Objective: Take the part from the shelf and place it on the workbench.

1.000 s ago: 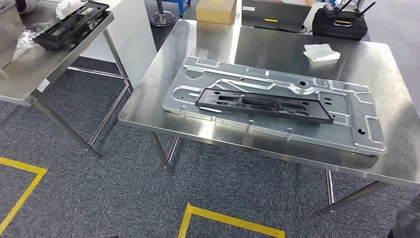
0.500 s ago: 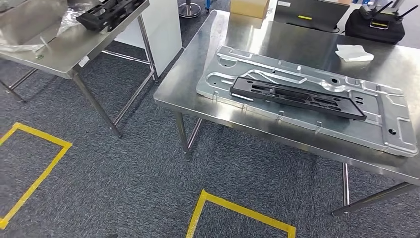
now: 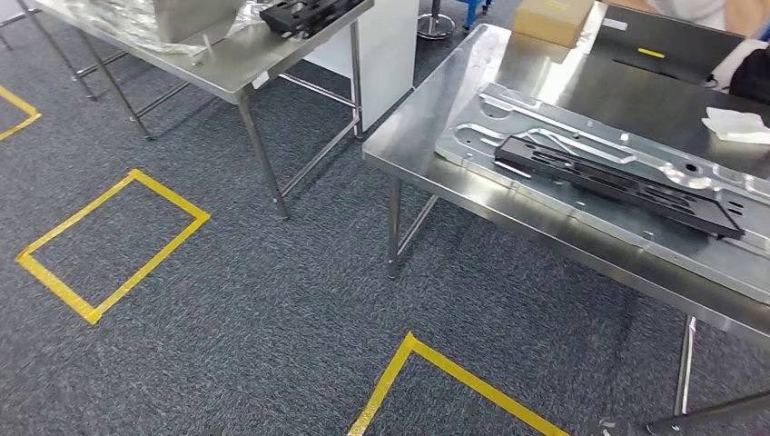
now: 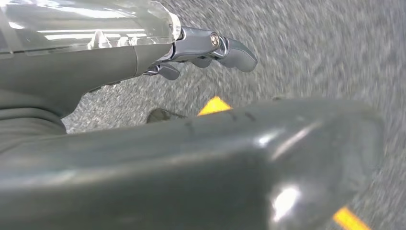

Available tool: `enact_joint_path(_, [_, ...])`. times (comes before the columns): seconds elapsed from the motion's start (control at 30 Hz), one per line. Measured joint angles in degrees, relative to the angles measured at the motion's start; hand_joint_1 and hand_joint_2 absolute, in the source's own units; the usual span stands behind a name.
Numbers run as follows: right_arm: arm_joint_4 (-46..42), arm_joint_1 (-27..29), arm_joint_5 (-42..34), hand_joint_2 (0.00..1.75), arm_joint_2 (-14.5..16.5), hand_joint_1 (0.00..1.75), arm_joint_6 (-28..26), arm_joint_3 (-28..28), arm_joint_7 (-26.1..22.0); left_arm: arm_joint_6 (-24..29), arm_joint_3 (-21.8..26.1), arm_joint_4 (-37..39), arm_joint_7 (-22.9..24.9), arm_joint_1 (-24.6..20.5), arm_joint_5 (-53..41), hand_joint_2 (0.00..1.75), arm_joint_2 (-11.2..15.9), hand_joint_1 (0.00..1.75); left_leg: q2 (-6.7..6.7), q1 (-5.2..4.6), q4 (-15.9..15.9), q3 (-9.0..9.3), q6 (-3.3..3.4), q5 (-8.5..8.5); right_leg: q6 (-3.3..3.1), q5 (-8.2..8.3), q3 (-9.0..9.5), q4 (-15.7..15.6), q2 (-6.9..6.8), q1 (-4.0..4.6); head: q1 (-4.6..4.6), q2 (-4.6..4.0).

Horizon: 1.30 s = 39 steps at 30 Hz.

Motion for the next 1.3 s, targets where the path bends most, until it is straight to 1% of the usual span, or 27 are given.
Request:
enact_joint_path(0.07, [6.6,0.2,0.4,0.00,-0.1,0.00,0.3,-0.1,3.4,0.1,0.0,0.0,-0.2,-0.2,-0.1,0.00,-0.1,0.00,1.15,-0.22,-5.9,3.83,0.85,-2.31,1.01,0.26,-1.09,1.3,-1.40,0.00,0.02,0.01])
enact_joint_path(0.13, [11.6,0.2,0.8,0.00,-0.1,0.00,1.0,-0.3,7.5,0.2,-0.1,0.0,-0.3,0.2,-0.4,0.00,-0.1,0.00,0.89,-0.70,-7.2,3.35,2.53,-2.53,1.98,1.01,-1.50,1.6,-1.94,-0.33,0.02,0.00])
enact_joint_path(0.17, [13.8,0.2,1.2,0.00,-0.1,0.00,1.5,-0.3,10.7,0.2,-0.1,0.0,-0.3,0.5,-0.6,0.00,-0.1,0.00,0.72,-0.78,-7.3,2.79,3.18,-1.96,2.46,0.63,-1.74,1.7,-1.04,-0.62,0.02,0.00])
enact_joint_path(0.2, [15.6,0.4,1.4,0.00,0.0,0.00,2.0,-0.3,14.3,0.2,-0.2,0.0,-0.3,0.6,-0.7,0.00,-0.1,0.00,0.49,-0.87,-7.4,2.14,3.80,-1.28,2.82,-0.89,-2.19,2.6,0.48,-0.83,0.02,-0.01])
enact_joint_path(0.27, [18.3,1.1,1.8,0.00,0.0,0.00,2.6,-0.3,19.9,0.3,-0.3,0.0,-0.1,0.6,-0.8,0.00,-0.2,0.00,-0.27,-1.12,-7.5,0.42,4.67,0.19,3.01,-6.69,-3.73,7.6,4.12,-0.86,0.03,-0.01])
enact_joint_path(0.3, [19.3,1.4,1.9,0.00,0.0,0.00,2.7,-0.3,21.4,0.4,-0.3,0.0,0.1,0.6,-0.8,0.00,-0.3,0.00,-0.83,-1.34,-7.5,-0.56,4.90,0.94,2.78,-9.62,-4.52,11.0,5.12,-0.69,0.02,-0.01])
enact_joint_path(0.33, [20.2,1.6,2.0,0.00,-0.1,0.00,2.8,-0.3,22.3,0.5,-0.3,0.0,0.4,0.6,-0.8,0.00,-0.4,0.00,-1.42,-1.58,-7.4,-1.59,5.02,1.72,2.49,-11.38,-4.91,14.1,5.56,-0.48,0.03,-0.01])
enact_joint_path(0.37, [20.8,1.7,2.0,0.00,-0.1,0.00,2.9,-0.3,22.5,0.7,-0.4,0.0,0.7,0.6,-0.8,0.00,-0.4,0.00,-2.05,-1.78,-7.4,-2.63,5.05,2.51,2.13,-11.76,-4.59,15.9,5.74,-0.24,0.02,0.00])
enact_joint_path(0.4, [21.3,1.7,2.1,0.00,-0.1,0.00,3.0,-0.3,22.3,1.0,-0.4,0.0,1.0,0.7,-0.8,0.00,-0.5,0.00,-2.66,-1.94,-7.4,-3.63,5.02,3.29,1.72,-10.88,-3.37,15.9,5.86,0.00,0.02,0.01])
enact_joint_path(0.47, [21.8,1.7,2.3,0.00,-0.3,0.00,3.6,-0.3,20.8,1.7,-0.4,0.0,1.4,0.7,-0.8,0.00,-0.8,0.00,-3.91,-2.12,-7.3,-5.28,4.88,4.80,0.66,-7.88,1.89,10.4,7.02,0.46,0.02,0.01])
enact_joint_path(0.53, [22.1,1.7,2.6,0.00,-0.8,0.00,4.5,-0.3,18.3,2.4,-0.4,0.0,1.1,0.6,-0.7,0.00,-1.1,0.00,-5.07,-2.28,-7.4,-6.24,4.51,6.26,-0.49,-7.61,7.72,2.0,9.65,0.90,0.01,0.01])
enact_joint_path(0.57, [22.3,1.7,2.6,0.00,-1.0,0.00,4.8,-0.3,17.0,2.7,-0.4,0.0,0.8,0.6,-0.7,0.00,-1.3,0.00,-5.60,-2.25,-7.6,-6.45,4.22,6.97,-0.88,-8.09,9.36,-0.7,10.55,1.10,-0.01,0.01])
enact_joint_path(0.6, [22.4,1.6,2.7,0.00,-1.1,0.00,5.1,-0.3,16.0,2.8,-0.4,0.0,0.4,0.6,-0.6,0.00,-1.3,0.00,-6.15,-2.22,-7.9,-6.53,3.86,7.70,-1.10,-8.33,9.87,-2.0,10.61,1.27,-0.01,0.01])
enact_joint_path(0.67, [22.7,1.4,2.7,0.00,-1.2,0.00,5.5,-0.3,14.9,2.9,-0.4,0.0,-0.1,0.8,-0.6,0.00,-1.3,0.00,-7.03,-2.20,-8.6,-6.85,3.14,8.77,-1.45,-7.11,9.19,-2.4,9.10,1.20,-0.01,0.00])
enact_joint_path(0.7, [22.8,1.3,2.7,0.00,-1.1,0.00,5.6,-0.3,14.6,2.9,-0.4,0.0,-0.3,1.0,-0.6,0.00,-1.3,0.00,-6.64,-2.27,-8.1,-7.28,2.96,7.75,-1.74,-6.23,8.60,-2.7,8.29,1.04,-0.02,0.00])
enact_joint_path(0.73, [22.9,1.2,2.7,0.00,-1.1,0.00,5.6,-0.3,14.4,2.8,-0.4,0.0,-0.5,1.0,-0.7,0.00,-1.2,0.00,-5.77,-2.33,-6.3,-7.90,2.80,5.31,-1.95,-5.31,7.84,-2.9,7.39,0.86,-0.02,-0.01])
enact_joint_path(0.8, [23.1,1.3,2.6,0.00,-0.9,0.00,5.8,-0.3,13.8,2.3,-0.4,0.0,-0.8,1.0,-0.7,0.00,-1.1,0.00,-3.40,-2.19,0.5,-9.22,2.44,-1.68,-2.17,-3.85,6.14,-2.9,5.62,0.85,-0.04,-0.01])
enact_joint_path(0.83, [23.2,1.4,2.5,0.00,-0.8,0.00,5.9,-0.3,13.6,1.9,-0.4,0.0,-1.0,1.0,-0.8,0.00,-1.1,0.00,-2.74,-2.05,4.4,-9.63,2.12,-3.93,-2.13,-3.22,5.21,-2.8,4.65,0.91,-0.04,-0.01])
enact_joint_path(0.87, [23.3,1.4,2.5,0.00,-0.7,0.00,6.0,-0.3,13.4,1.6,-0.4,0.0,-1.2,0.9,-0.8,0.00,-1.0,0.00,-2.34,-1.90,7.5,-9.57,1.82,-4.47,-2.06,-2.64,4.19,-2.5,3.74,0.95,-0.04,-0.01])
enact_joint_path(0.93, [23.4,1.1,2.4,0.00,-0.6,0.00,6.0,-0.3,13.2,1.3,-0.5,0.0,-1.4,0.9,-0.8,0.00,-0.9,0.00,-1.77,-1.54,8.7,-7.11,1.40,-2.15,-1.79,-1.57,1.92,-1.8,2.11,0.96,-0.03,-0.01])
enact_joint_path(0.97, [23.5,1.0,2.4,0.00,-0.5,0.00,6.0,-0.3,13.1,1.3,-0.5,0.0,-1.5,0.9,-0.8,0.00,-0.8,0.00,-1.18,-1.39,6.1,-4.28,1.26,-0.98,-1.59,-1.12,0.81,-1.3,1.43,0.95,-0.04,-0.01])
enact_joint_path(1.03, [23.5,0.7,2.3,0.00,-0.2,0.00,6.1,-0.3,13.2,1.3,-0.7,0.0,-1.6,0.6,-0.9,0.00,-0.7,0.00,0.94,-1.51,-3.1,3.38,1.39,-1.96,-1.07,-0.43,-0.79,-0.2,0.27,1.04,-0.07,0.00])
enact_joint_path(1.1, [23.6,0.5,2.2,0.00,0.1,0.00,6.2,-0.4,13.2,1.3,-0.9,0.0,-1.7,0.3,-1.2,0.00,-0.6,0.00,2.13,-1.99,-9.4,7.47,2.33,-4.16,-0.44,0.31,-1.45,0.4,-0.94,1.03,-0.08,0.01])
enact_joint_path(1.17, [23.7,0.2,2.0,0.00,0.5,0.00,6.3,-0.5,13.5,1.6,-0.9,0.0,-1.7,0.3,-1.5,0.00,-0.5,0.00,1.51,-2.20,-10.6,6.96,3.70,-3.99,0.34,0.81,-1.72,0.6,-1.43,0.71,-0.07,-0.01])
enact_joint_path(1.2, [23.8,0.1,1.9,0.00,0.7,0.00,6.4,-0.6,13.7,1.9,-1.0,0.0,-1.7,0.5,-1.7,0.00,-0.4,0.00,1.15,-2.18,-10.8,6.52,4.26,-3.50,0.73,0.06,-2.05,1.2,-0.45,0.53,-0.07,-0.01])
enact_joint_path(1.23, [23.9,0.0,1.8,0.00,0.9,0.00,6.5,-0.8,14.0,2.1,-1.0,0.0,-1.7,0.5,-1.8,0.00,-0.3,0.00,0.79,-2.13,-10.9,5.99,4.76,-2.93,1.07,-1.66,-2.61,2.7,1.08,0.37,-0.07,-0.01])
enact_joint_path(1.3, [24.0,0.3,1.7,0.00,1.2,0.00,6.5,-1.0,14.6,2.6,-1.0,0.0,-1.6,0.4,-1.8,0.00,-0.1,0.00,-0.21,-2.17,-11.0,4.60,5.32,-1.69,1.36,-7.07,-4.63,8.7,4.37,0.21,-0.07,-0.01])
